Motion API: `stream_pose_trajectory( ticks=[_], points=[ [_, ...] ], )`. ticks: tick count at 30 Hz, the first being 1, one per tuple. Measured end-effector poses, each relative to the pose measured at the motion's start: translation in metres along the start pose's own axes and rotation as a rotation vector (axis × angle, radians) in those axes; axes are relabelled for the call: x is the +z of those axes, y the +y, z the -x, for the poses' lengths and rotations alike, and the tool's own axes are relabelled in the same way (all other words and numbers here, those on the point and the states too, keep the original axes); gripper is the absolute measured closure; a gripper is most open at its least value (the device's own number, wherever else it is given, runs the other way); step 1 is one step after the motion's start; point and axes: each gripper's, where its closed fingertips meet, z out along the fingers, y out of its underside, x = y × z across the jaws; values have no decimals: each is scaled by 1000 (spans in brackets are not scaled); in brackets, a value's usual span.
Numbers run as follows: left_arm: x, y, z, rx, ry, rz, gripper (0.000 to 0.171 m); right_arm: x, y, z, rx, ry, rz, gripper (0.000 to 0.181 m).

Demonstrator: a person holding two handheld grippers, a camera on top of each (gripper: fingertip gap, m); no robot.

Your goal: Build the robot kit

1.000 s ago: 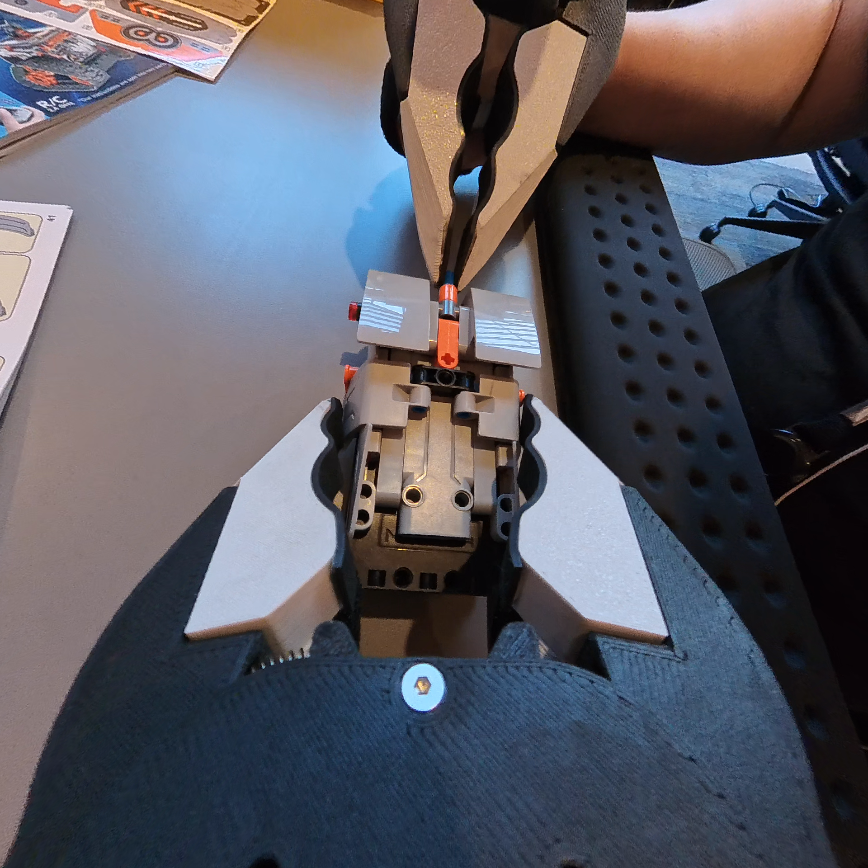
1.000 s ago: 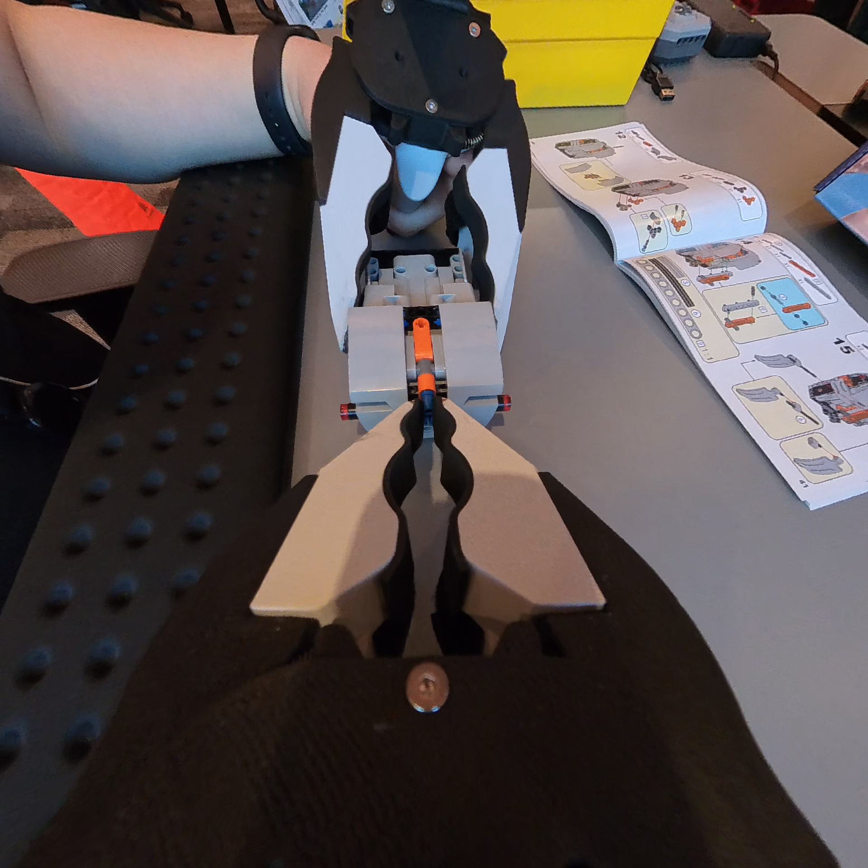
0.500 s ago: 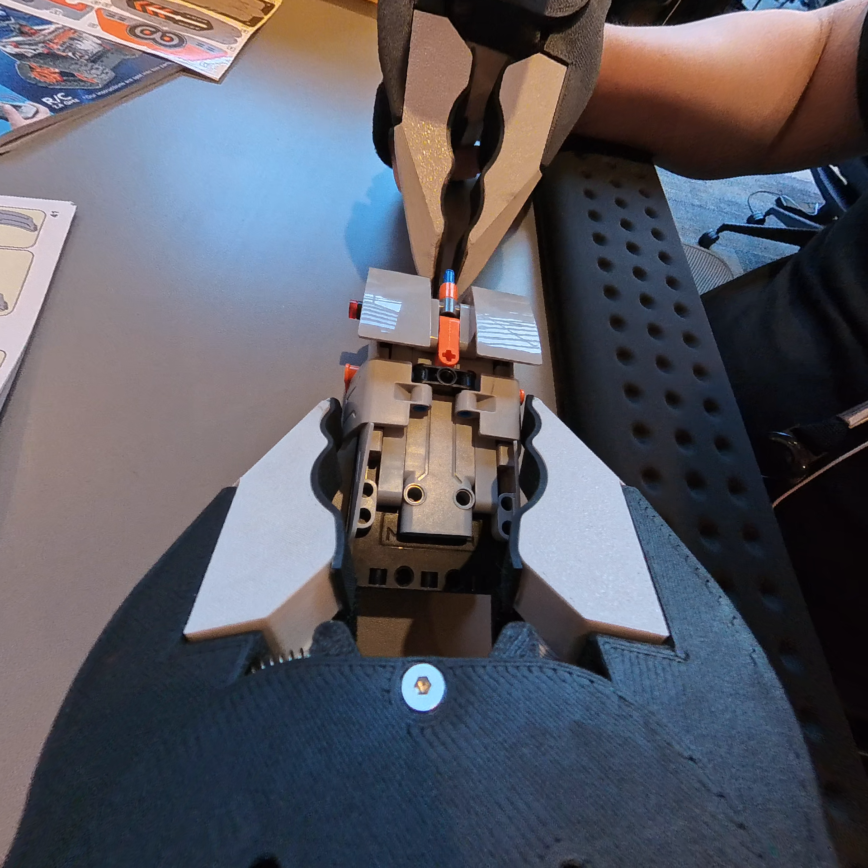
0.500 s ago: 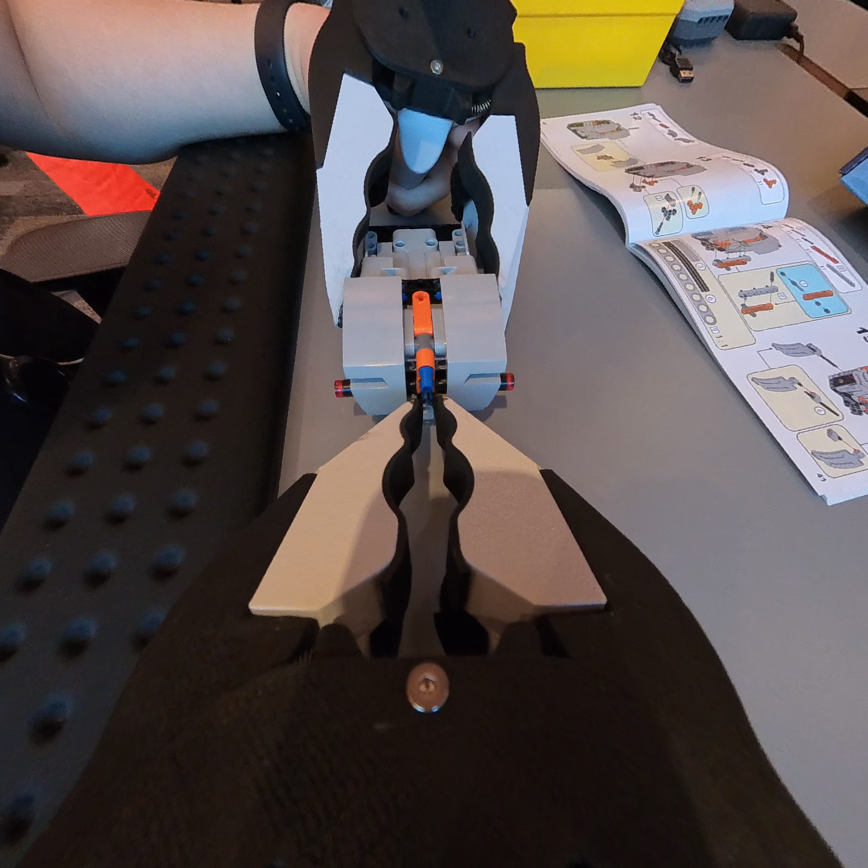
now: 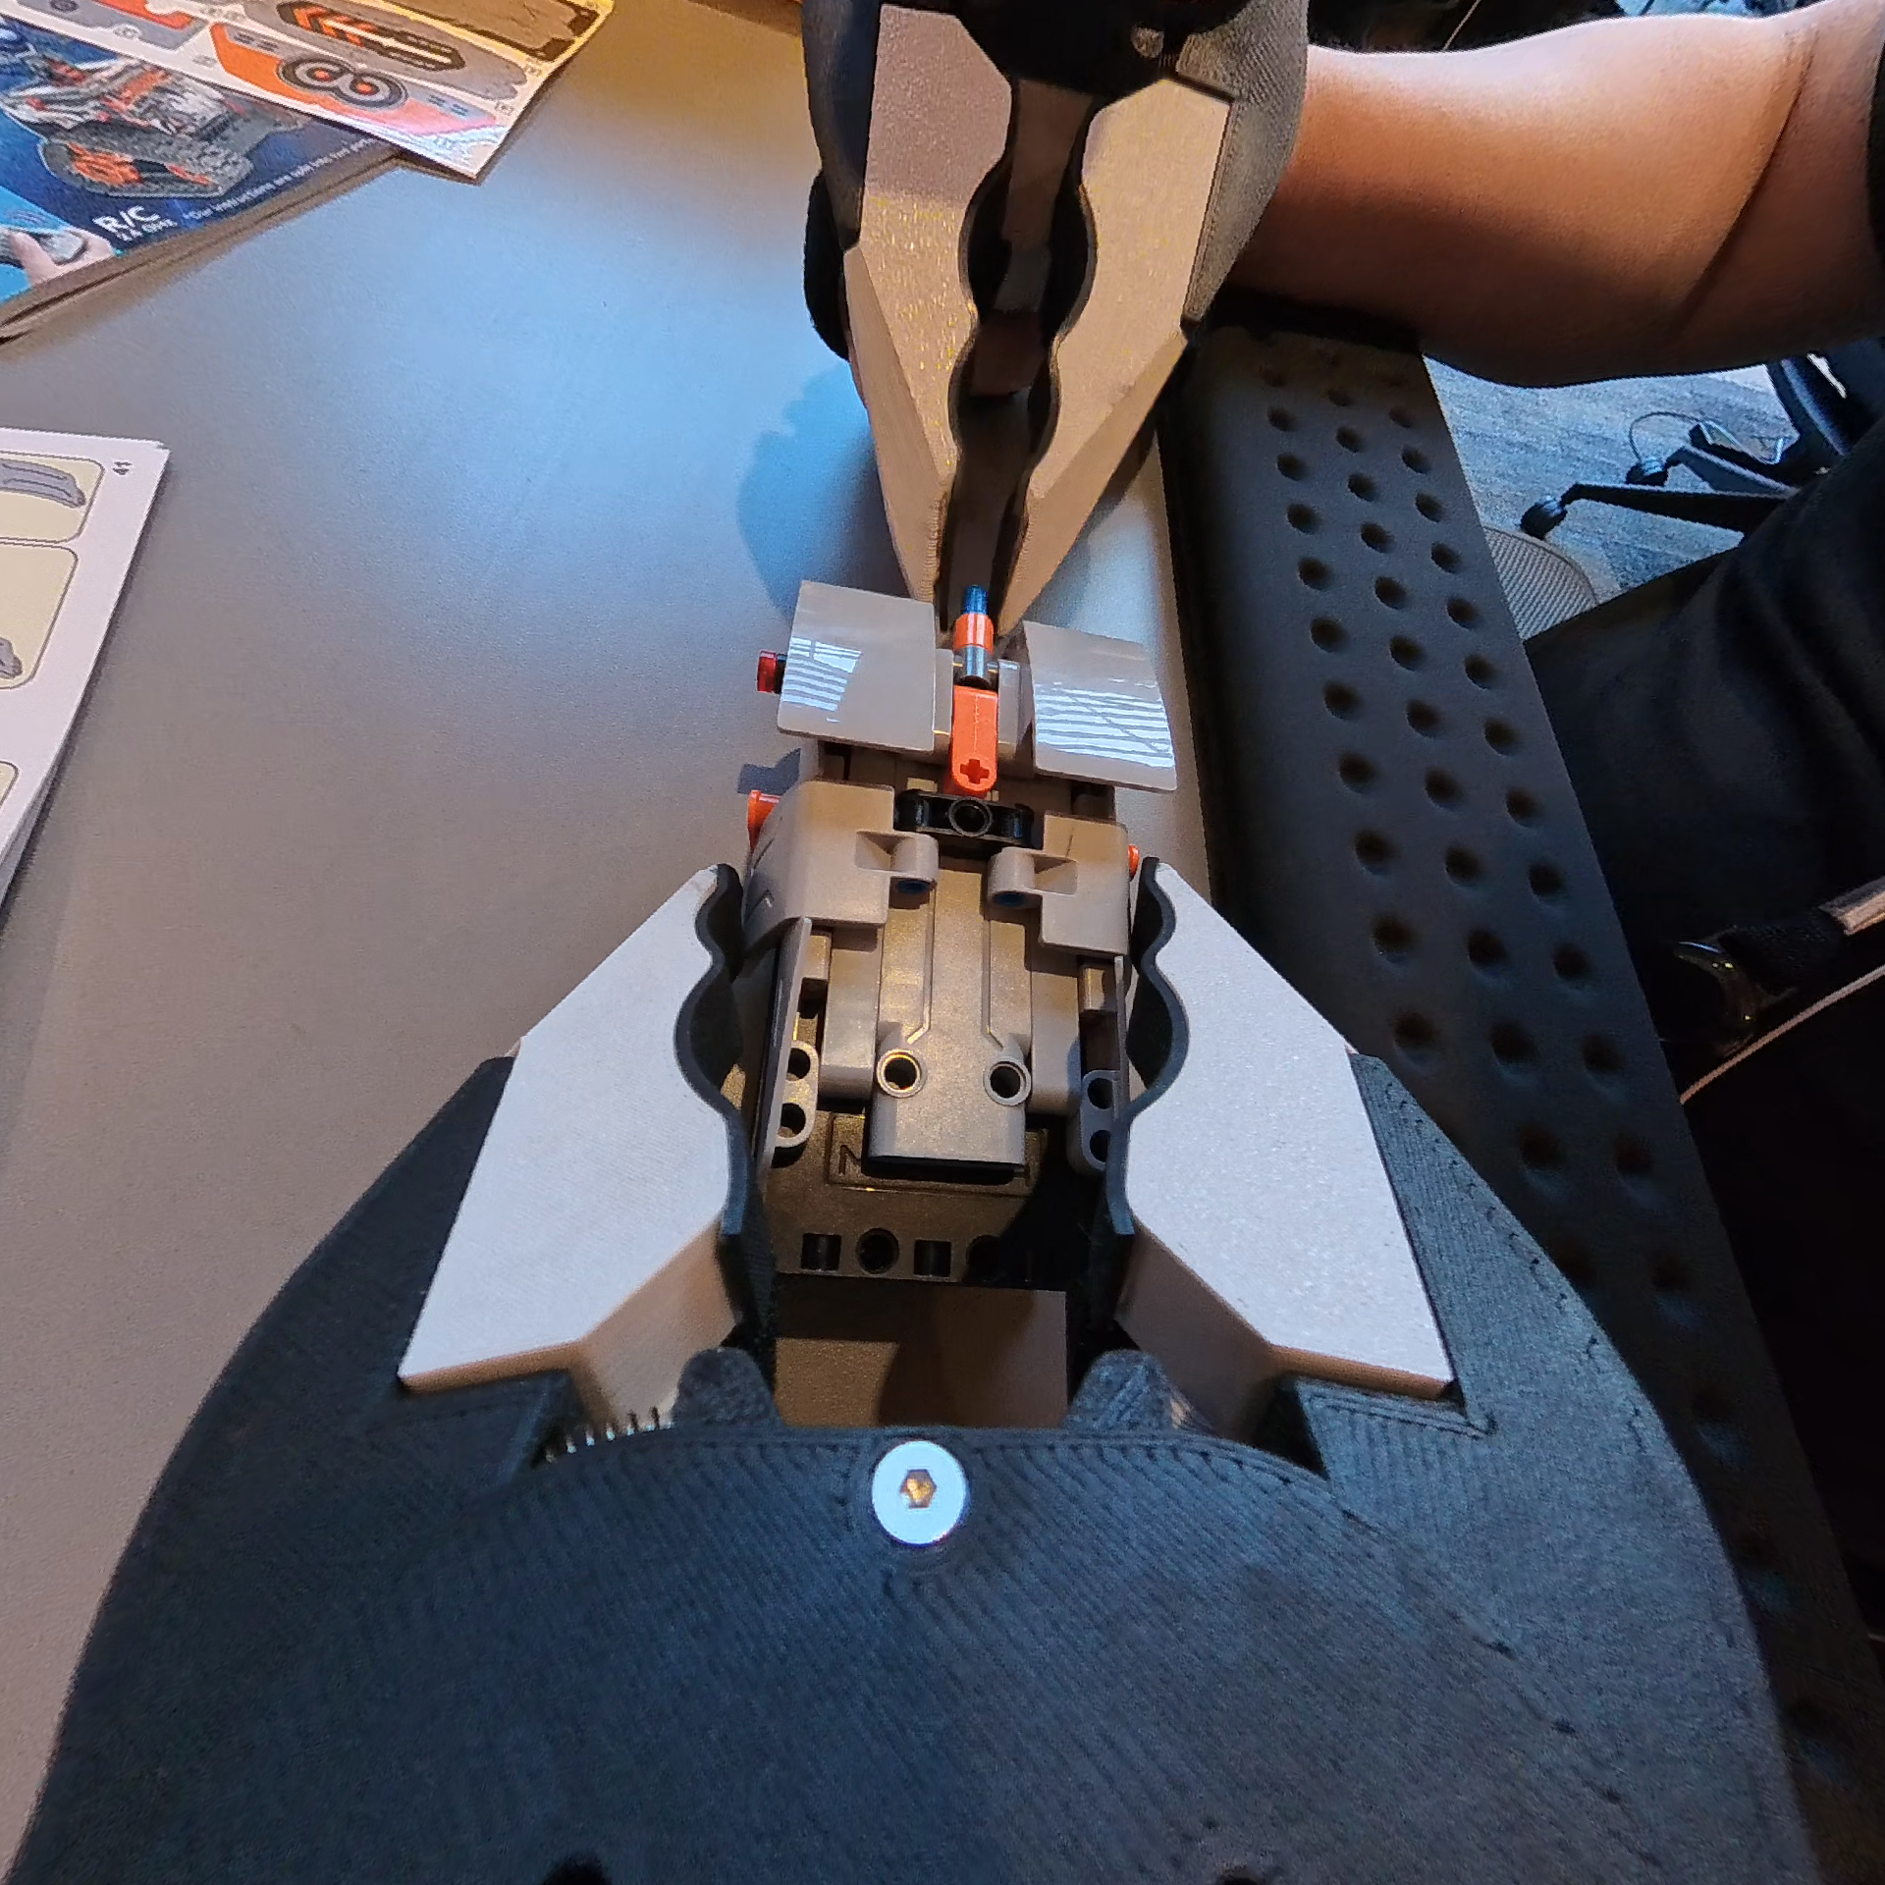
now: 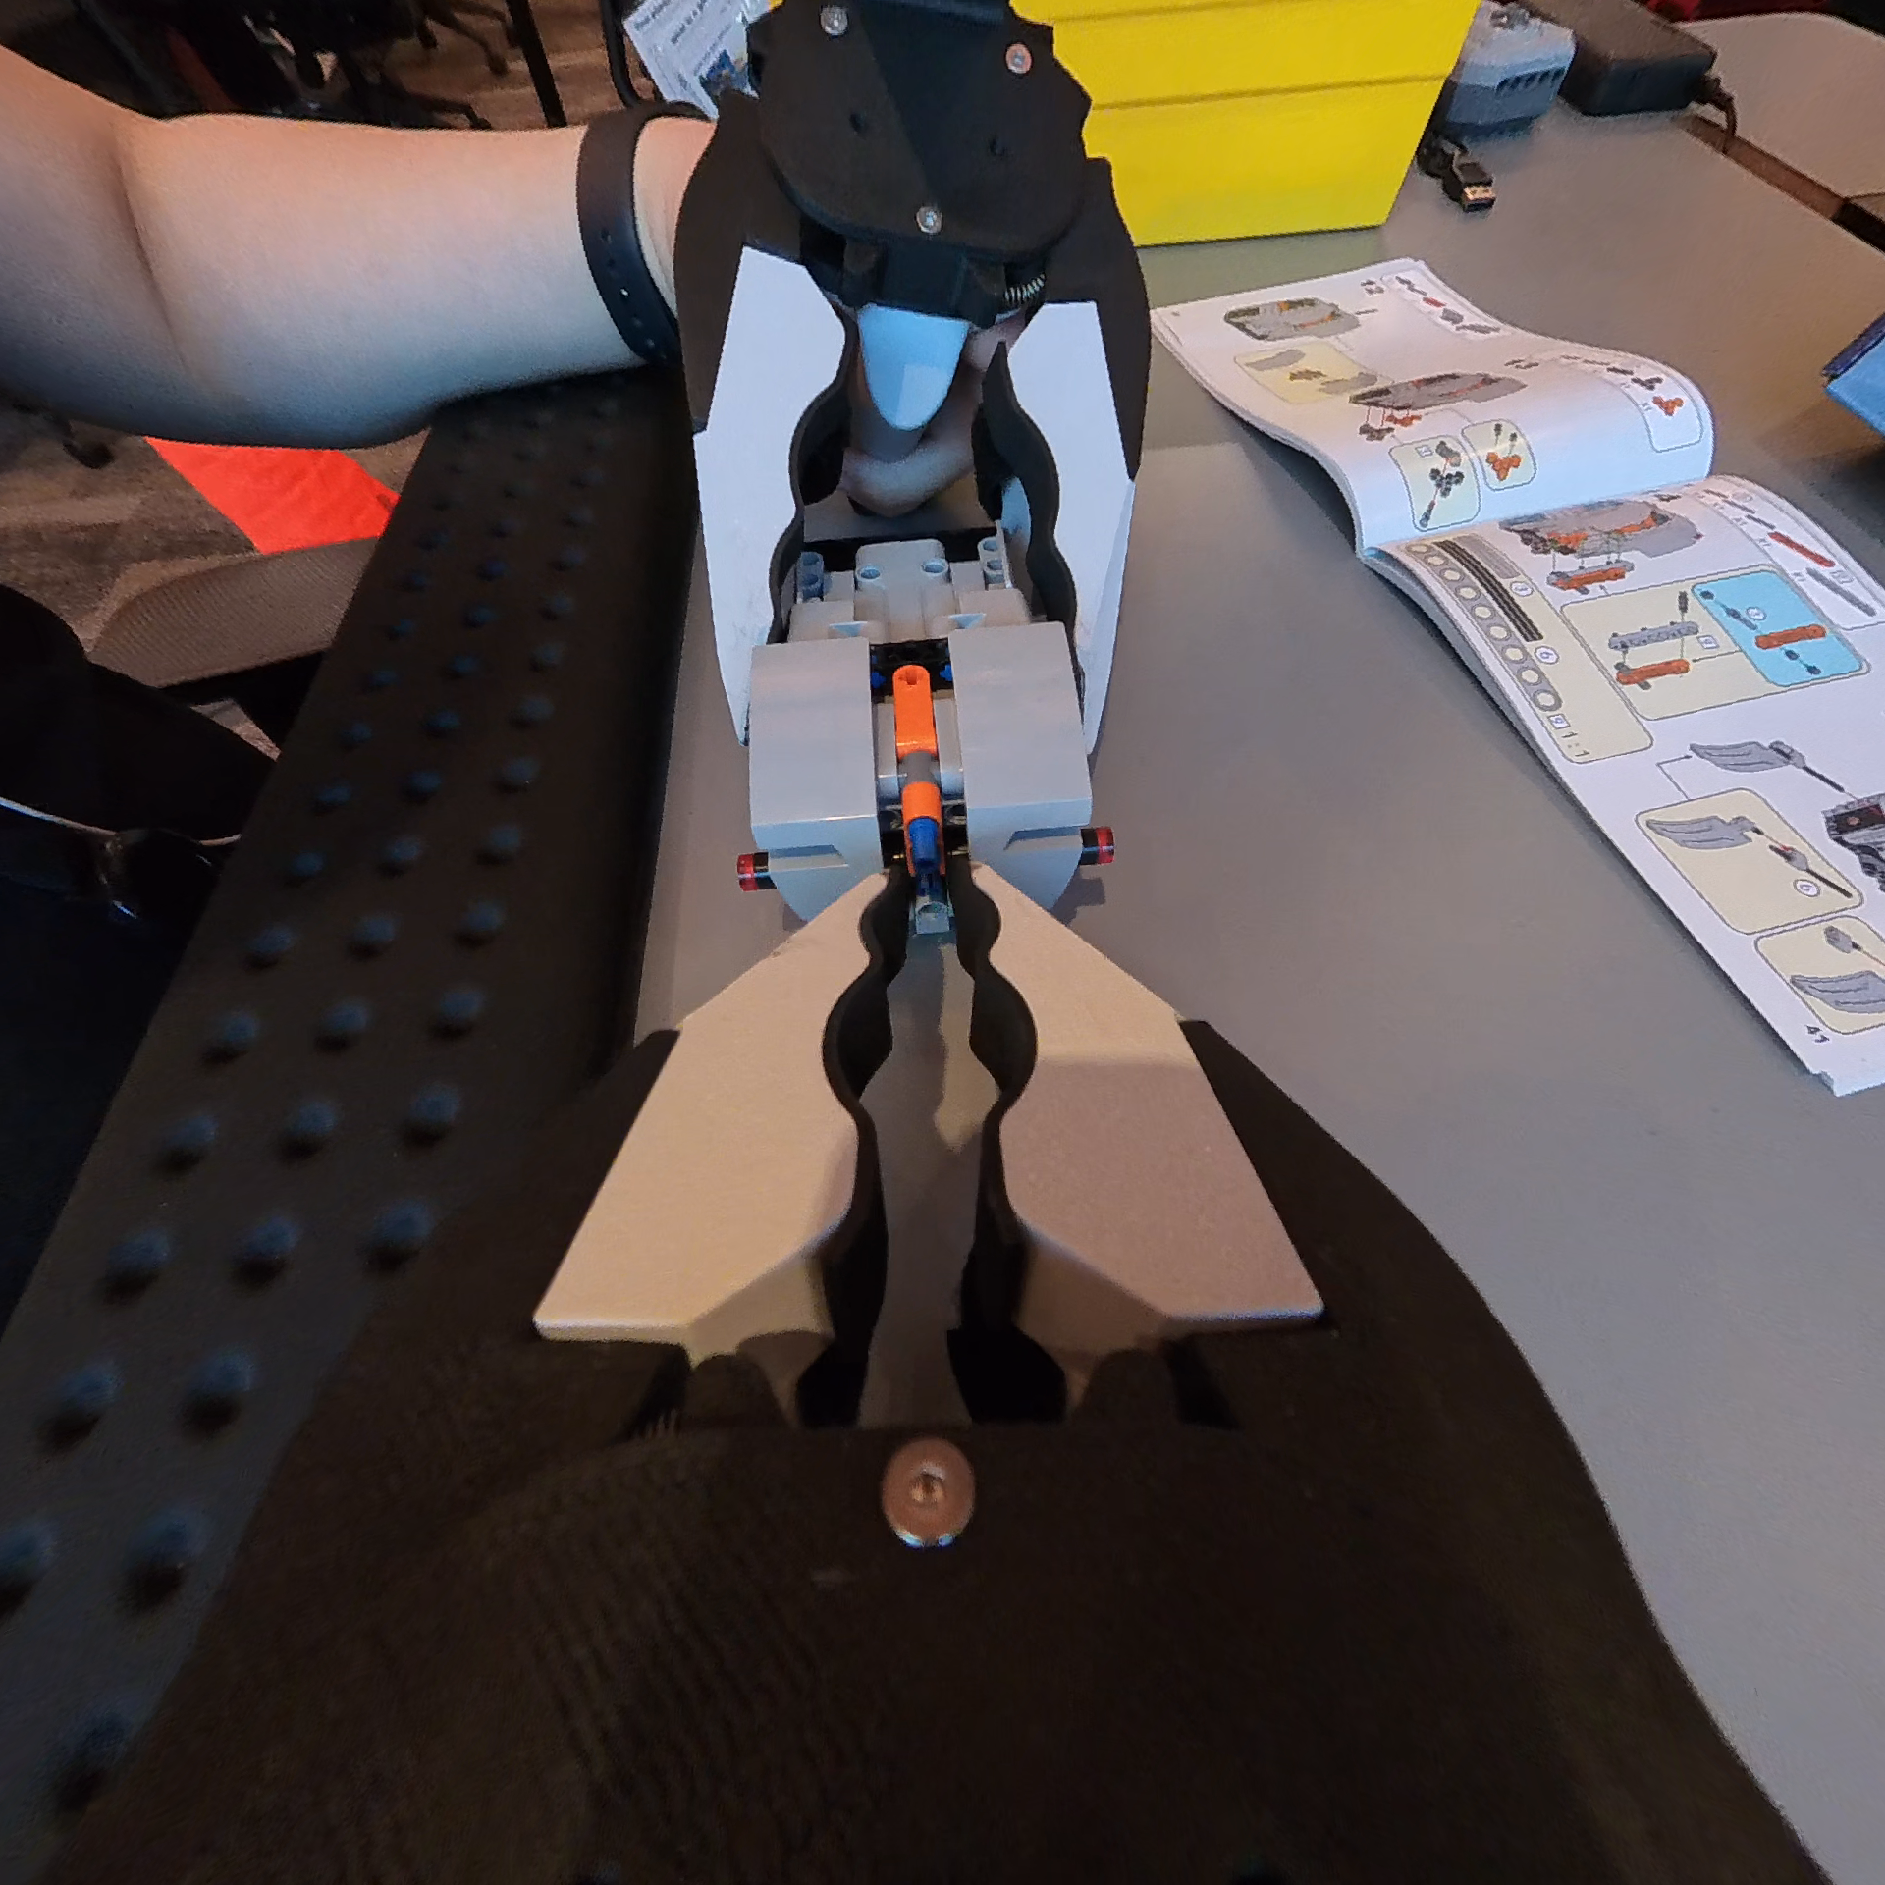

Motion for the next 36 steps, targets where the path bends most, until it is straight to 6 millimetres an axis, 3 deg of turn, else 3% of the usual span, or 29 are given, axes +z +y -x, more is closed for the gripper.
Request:
stream_pose_trajectory(
  ticks=[36],
  points=[
    [8, 2, 0, -16, 6, 34, 94, 9, 0, 0, 46, -4, 19, 179]
  ],
)
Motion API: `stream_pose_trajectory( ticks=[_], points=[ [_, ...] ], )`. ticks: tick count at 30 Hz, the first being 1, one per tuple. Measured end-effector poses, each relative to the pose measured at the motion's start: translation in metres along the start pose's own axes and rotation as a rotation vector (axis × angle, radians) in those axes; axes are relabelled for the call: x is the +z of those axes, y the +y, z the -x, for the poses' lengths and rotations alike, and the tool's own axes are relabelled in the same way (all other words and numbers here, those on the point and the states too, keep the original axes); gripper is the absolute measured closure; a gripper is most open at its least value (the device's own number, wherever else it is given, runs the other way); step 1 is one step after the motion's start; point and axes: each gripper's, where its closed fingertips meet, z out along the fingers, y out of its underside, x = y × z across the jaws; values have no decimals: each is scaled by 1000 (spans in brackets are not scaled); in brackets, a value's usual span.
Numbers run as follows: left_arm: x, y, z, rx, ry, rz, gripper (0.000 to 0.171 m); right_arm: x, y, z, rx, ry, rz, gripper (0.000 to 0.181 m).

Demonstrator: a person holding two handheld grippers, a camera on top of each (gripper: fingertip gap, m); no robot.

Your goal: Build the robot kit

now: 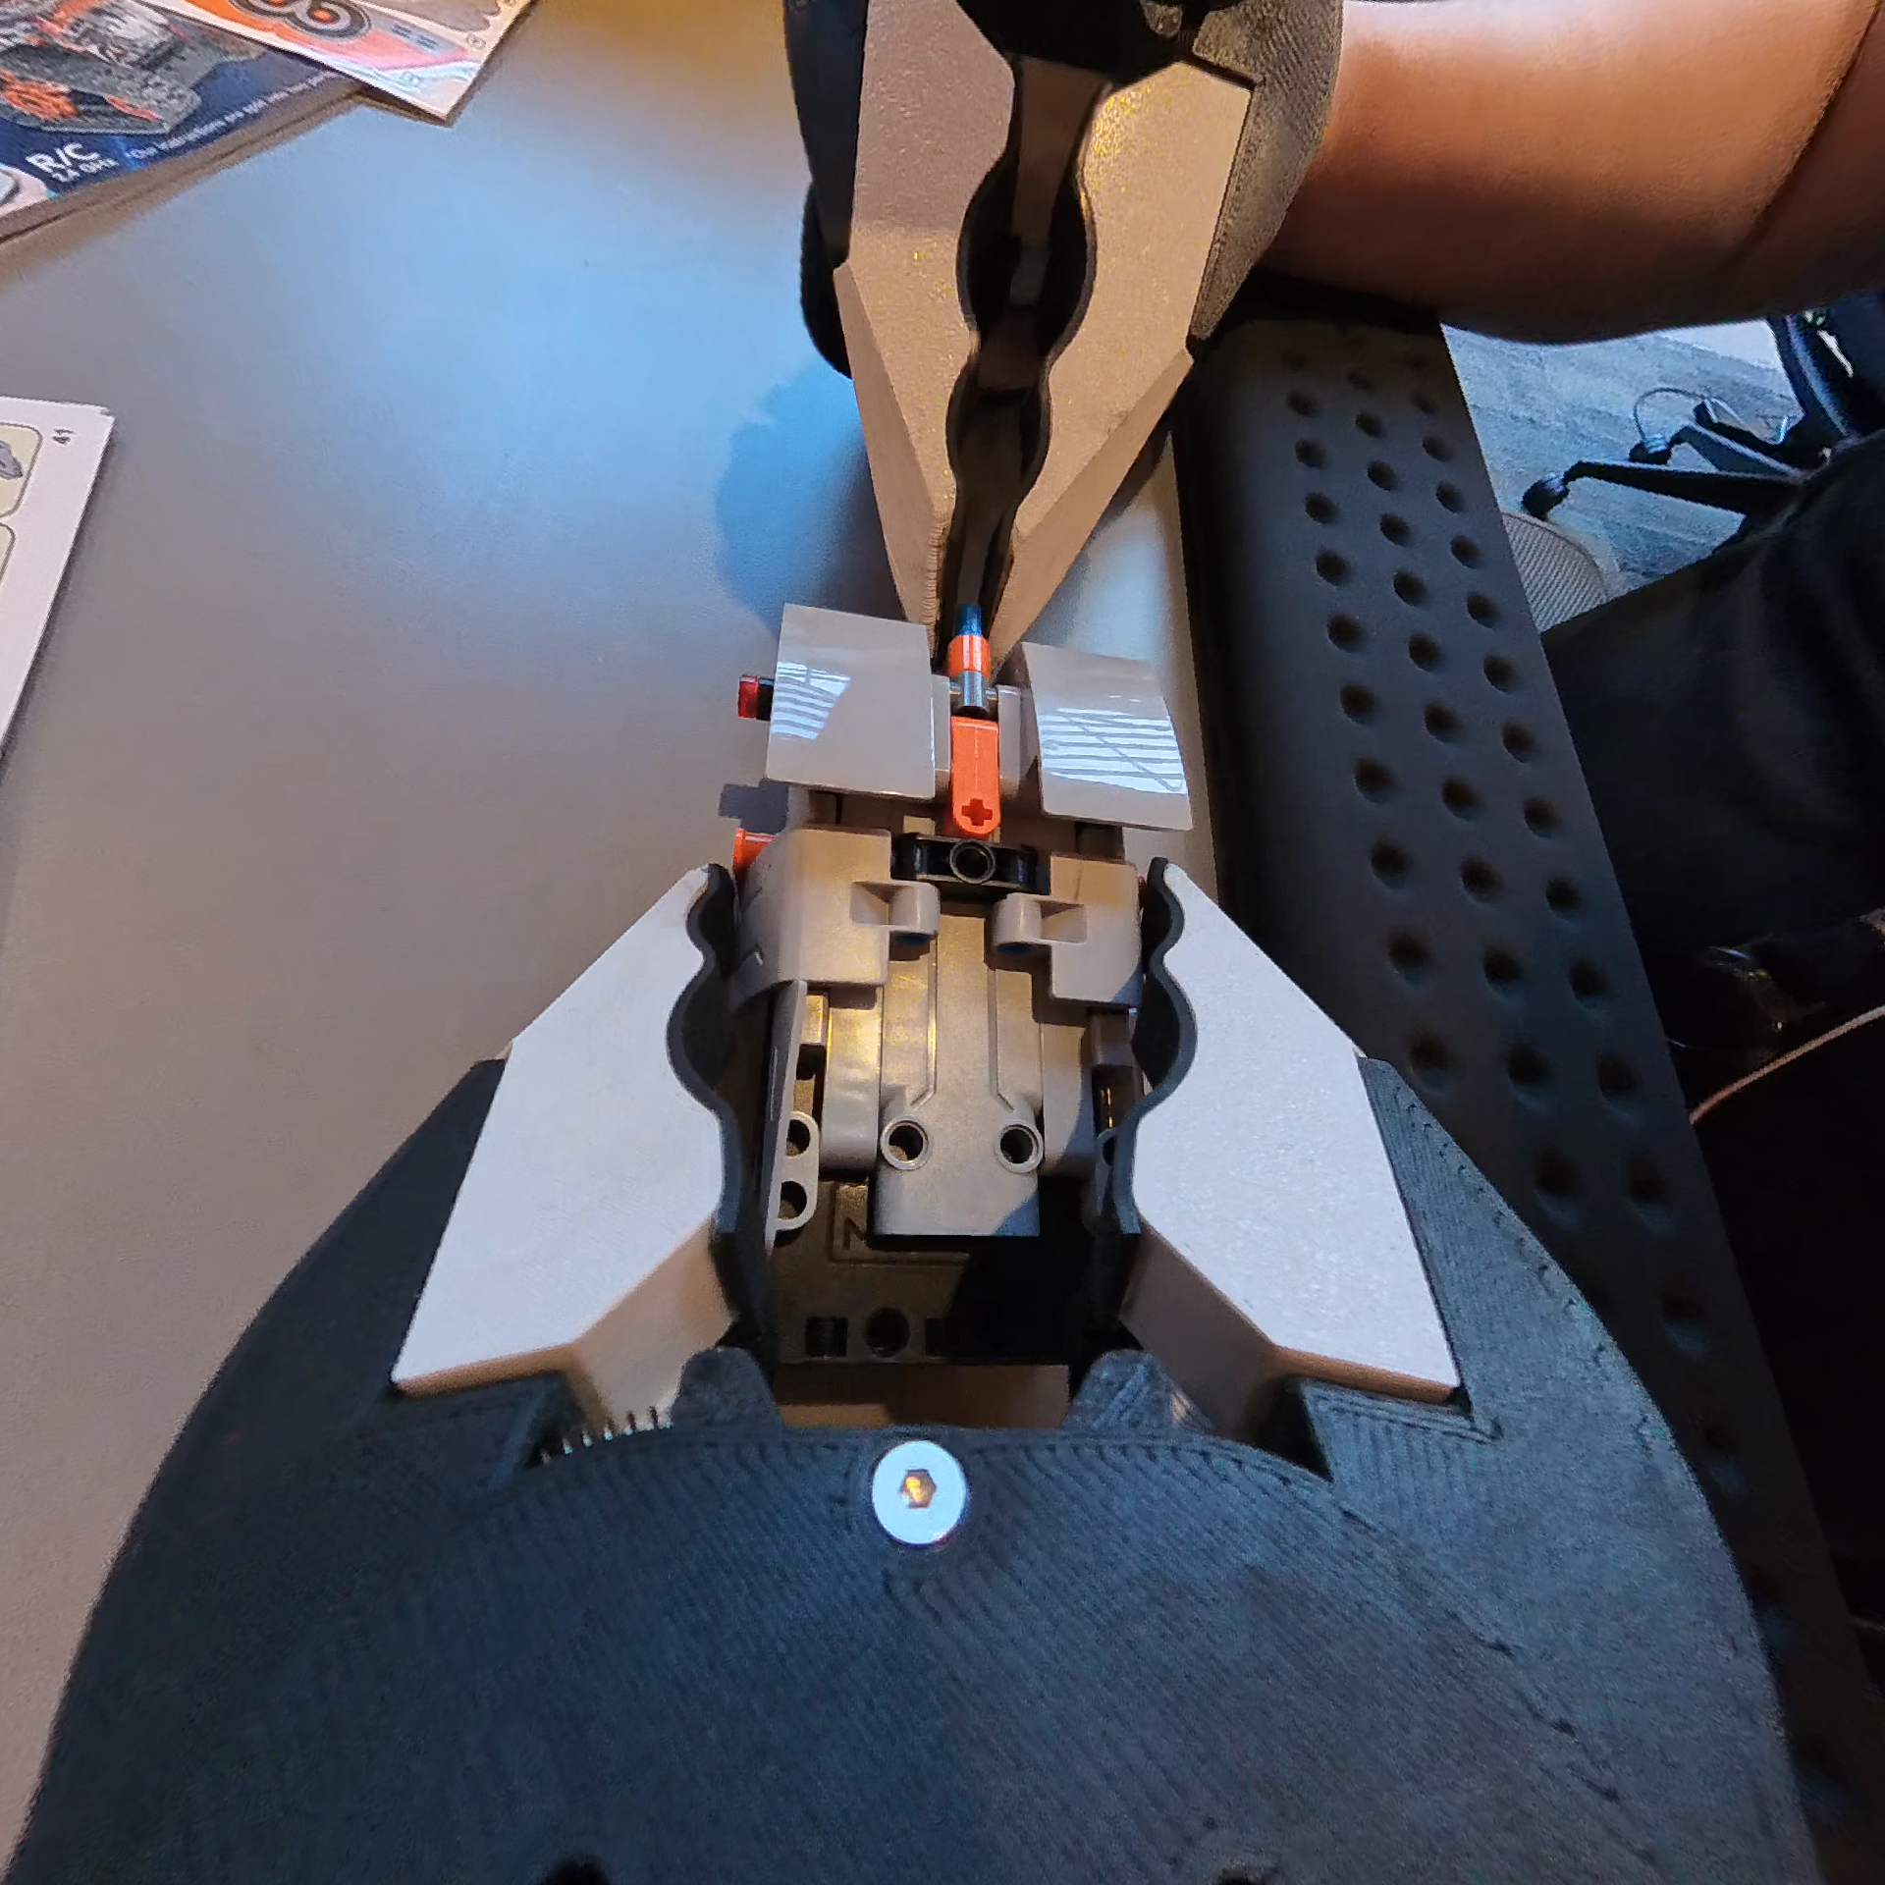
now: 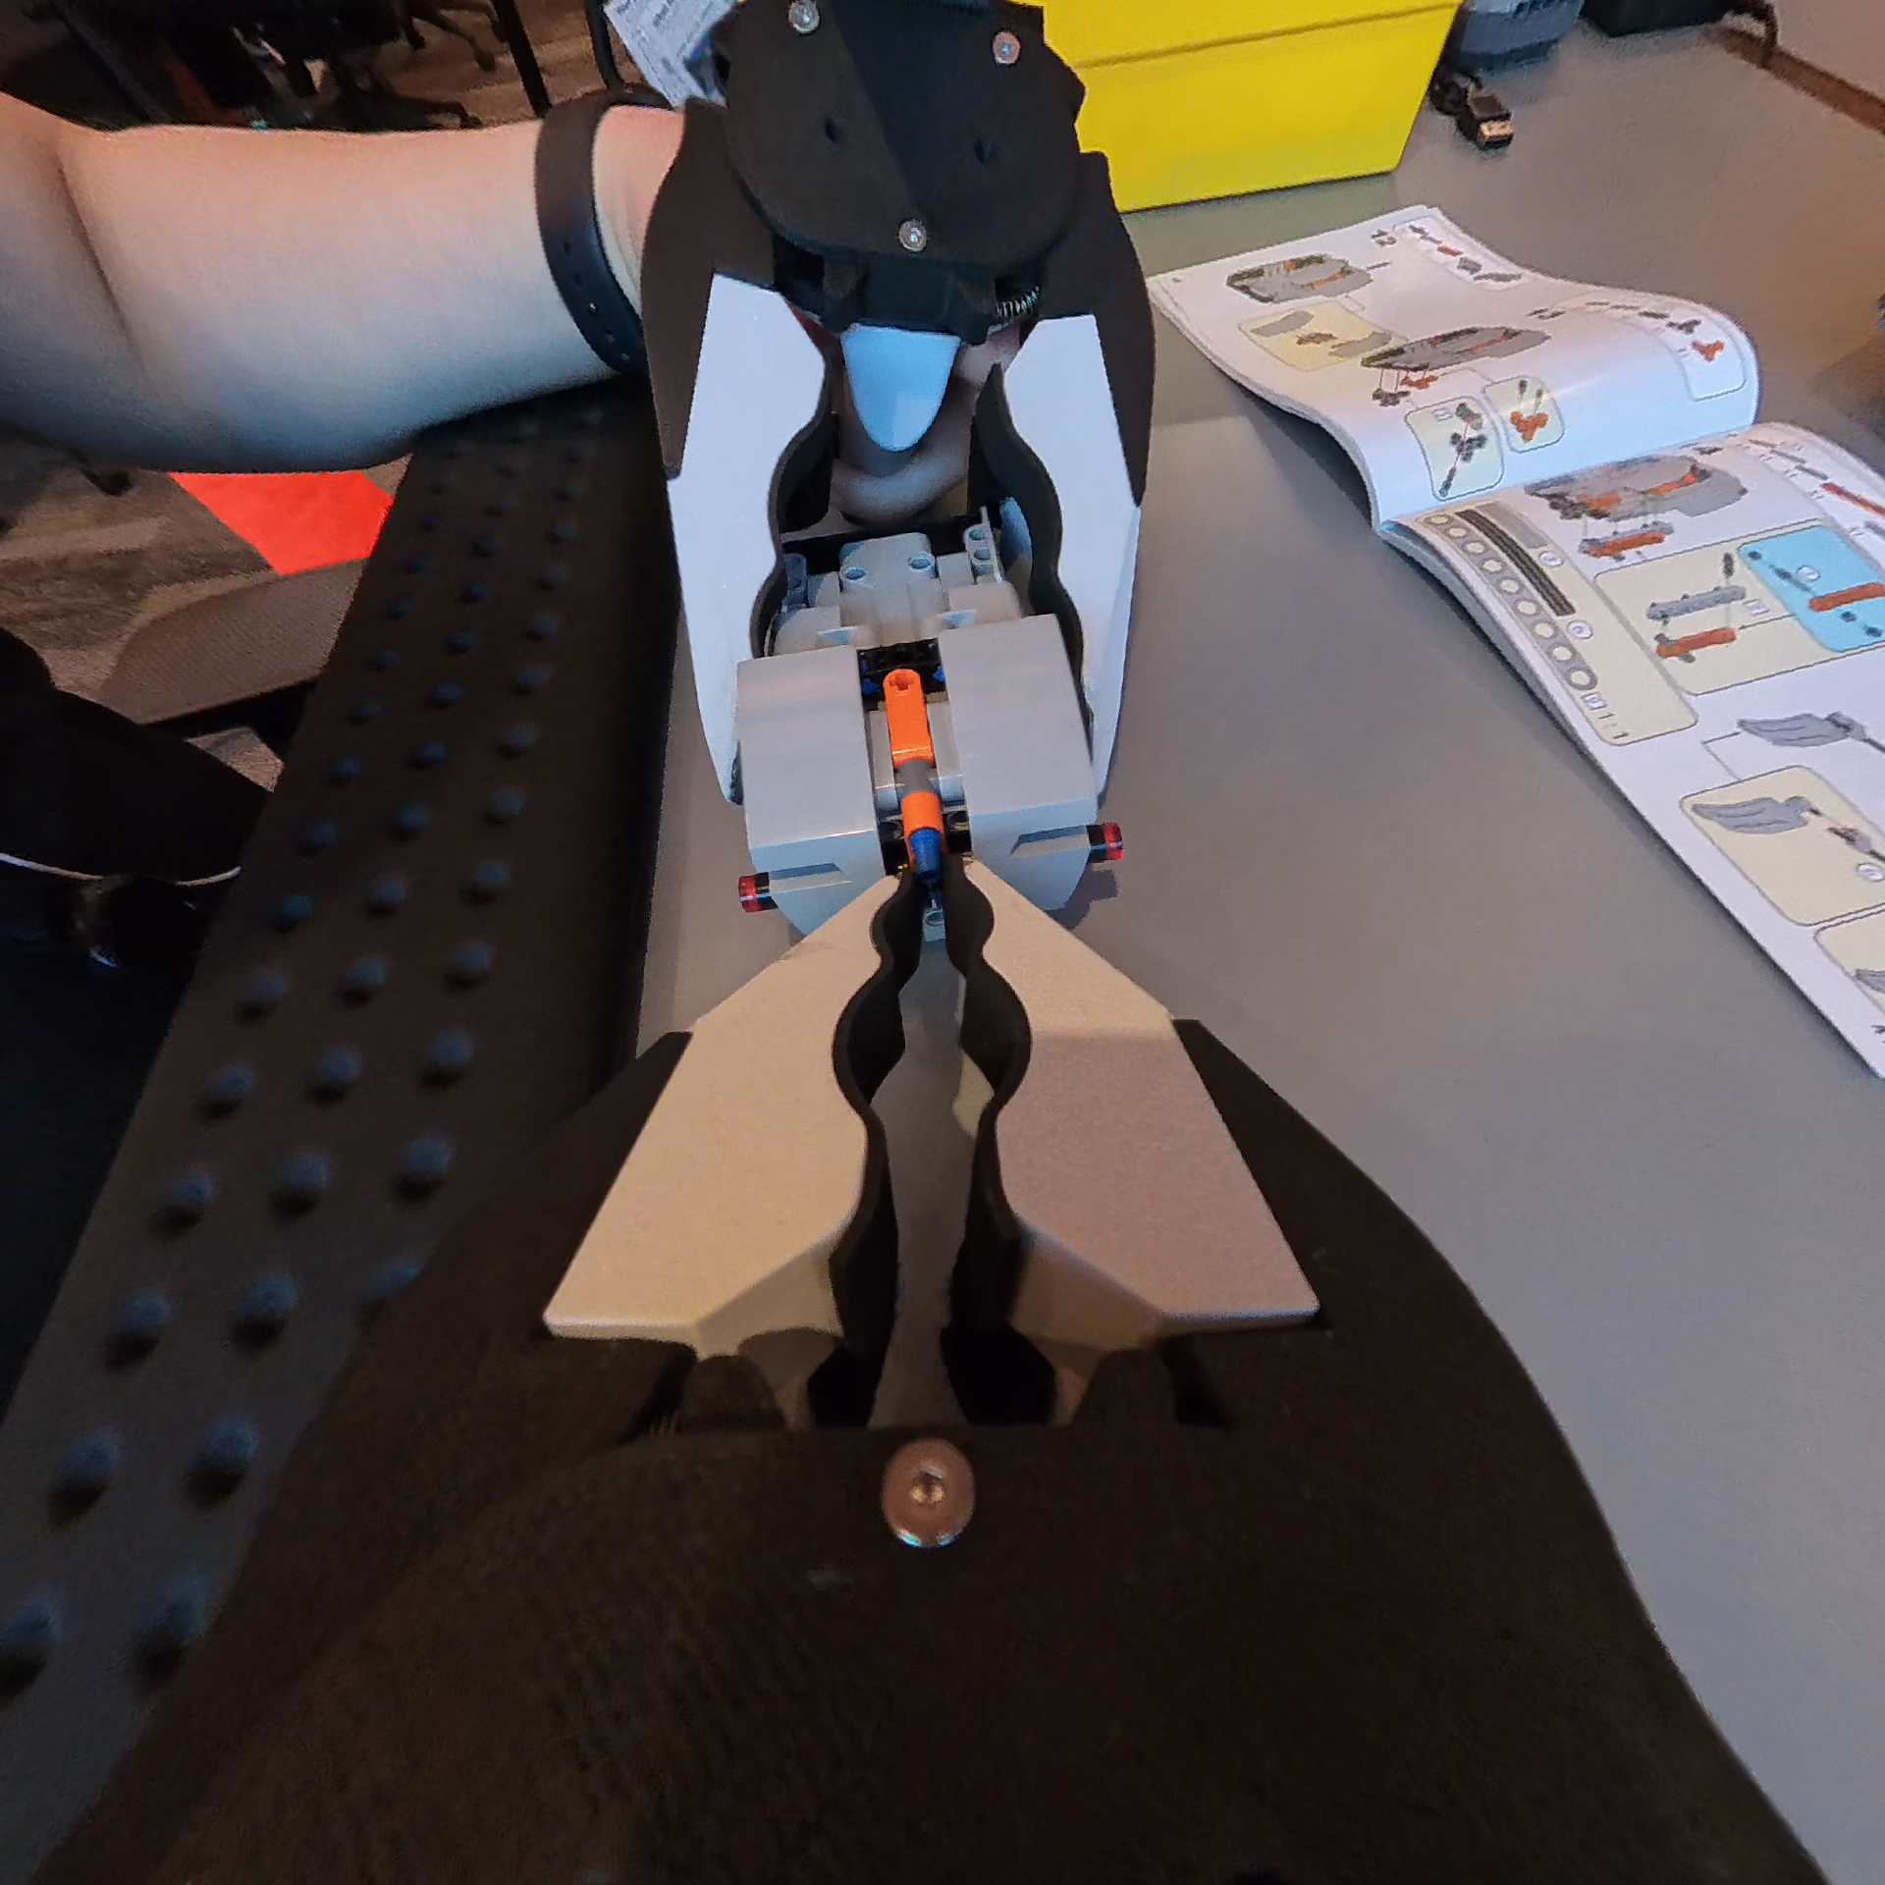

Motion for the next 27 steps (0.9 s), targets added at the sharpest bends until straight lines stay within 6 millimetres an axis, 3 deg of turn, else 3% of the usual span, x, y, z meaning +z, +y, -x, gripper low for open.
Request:
stream_pose_trajectory(
  ticks=[4, 6, 7, 10, 13, 17, 21, 27],
  points=[
    [-2, 0, 1, 21, -35, -3, 93, -2, -2, -1, 19, -15, -17, 176],
    [-6, -1, 0, 38, -46, -12, 94, -7, -1, -12, 2, 61, -24, 139],
    [-9, -3, 0, 40, -53, -37, 94, -11, 0, -13, -3, 77, -29, 136],
    [-28, -11, 2, -17, -69, -127, 94, -18, 2, -9, 2, 86, -43, 136],
    [-42, -2, 7, -43, -137, -129, 89, -17, 3, -7, -34, 108, -9, 134],
    [-41, 12, 0, -43, -167, -87, 92, -9, 11, 1, -32, 69, 41, 131],
    [-35, 36, 7, -15, -256, 43, 102, -5, 16, 5, -32, 49, 72, 123],
    [-34, 33, 18, -78, -373, 32, 103, 1, 8, 6, 3, 57, 39, 114]
  ],
)
